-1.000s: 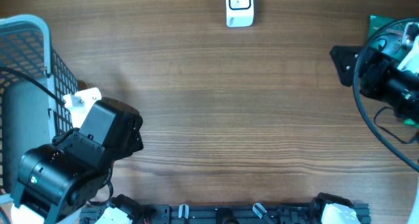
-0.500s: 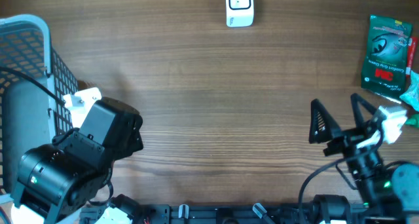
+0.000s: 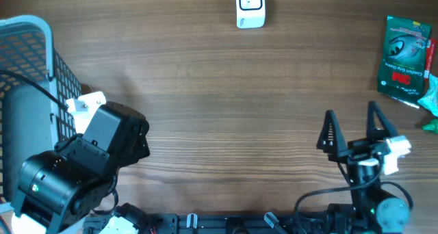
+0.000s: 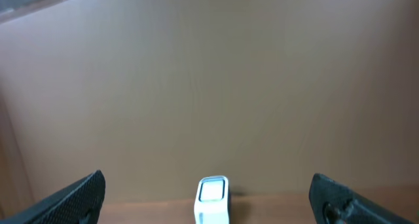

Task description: Scan the item barcode

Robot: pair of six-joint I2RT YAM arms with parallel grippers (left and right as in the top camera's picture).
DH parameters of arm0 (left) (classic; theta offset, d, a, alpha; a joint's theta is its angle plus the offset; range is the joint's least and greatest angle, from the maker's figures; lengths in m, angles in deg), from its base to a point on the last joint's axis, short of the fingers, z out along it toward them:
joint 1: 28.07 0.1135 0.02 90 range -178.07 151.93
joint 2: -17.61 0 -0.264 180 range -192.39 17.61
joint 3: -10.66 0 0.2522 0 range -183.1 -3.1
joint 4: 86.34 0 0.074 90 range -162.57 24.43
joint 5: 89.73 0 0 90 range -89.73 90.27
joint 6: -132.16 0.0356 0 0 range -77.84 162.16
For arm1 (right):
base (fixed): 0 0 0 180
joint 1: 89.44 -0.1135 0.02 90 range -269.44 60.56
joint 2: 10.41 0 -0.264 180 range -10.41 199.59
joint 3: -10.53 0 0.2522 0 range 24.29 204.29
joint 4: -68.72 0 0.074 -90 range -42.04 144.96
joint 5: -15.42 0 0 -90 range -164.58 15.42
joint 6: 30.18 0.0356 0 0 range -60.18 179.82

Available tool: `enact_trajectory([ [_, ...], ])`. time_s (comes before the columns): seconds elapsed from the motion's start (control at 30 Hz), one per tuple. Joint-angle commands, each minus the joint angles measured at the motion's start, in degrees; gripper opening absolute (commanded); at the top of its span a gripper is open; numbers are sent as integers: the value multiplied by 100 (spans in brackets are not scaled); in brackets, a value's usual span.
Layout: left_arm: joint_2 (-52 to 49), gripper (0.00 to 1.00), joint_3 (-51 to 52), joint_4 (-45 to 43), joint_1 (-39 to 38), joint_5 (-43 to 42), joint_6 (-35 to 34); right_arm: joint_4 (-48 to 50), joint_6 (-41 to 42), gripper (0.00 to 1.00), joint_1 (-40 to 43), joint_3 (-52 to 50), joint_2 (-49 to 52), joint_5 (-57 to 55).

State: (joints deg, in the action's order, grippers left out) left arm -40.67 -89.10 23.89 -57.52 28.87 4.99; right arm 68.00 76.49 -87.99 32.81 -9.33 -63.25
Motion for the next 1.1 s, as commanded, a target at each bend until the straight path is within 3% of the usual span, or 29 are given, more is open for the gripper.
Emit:
enact_trajectory([
  [0.0,17,100,-4,2,11,13,-76,625,4,100,-107,-675,-90,-127],
  [0.17,15,100,-4,2,11,13,-76,251,-7,100,-111,-822,-90,-127],
  [0.3,15,100,-4,2,11,13,-76,-1311,2,100,-114,-820,-90,-140],
  [0.6,17,100,-4,2,11,13,-76,-1263,-48,100,-125,-822,-92,-422],
  [0.8,15,100,-4,2,11,13,-76,-1222,-1690,100,-129,-822,-92,98],
  [1.07,15,100,-4,2,11,13,-76,-1220,-1652,100,-129,-822,-92,50],
])
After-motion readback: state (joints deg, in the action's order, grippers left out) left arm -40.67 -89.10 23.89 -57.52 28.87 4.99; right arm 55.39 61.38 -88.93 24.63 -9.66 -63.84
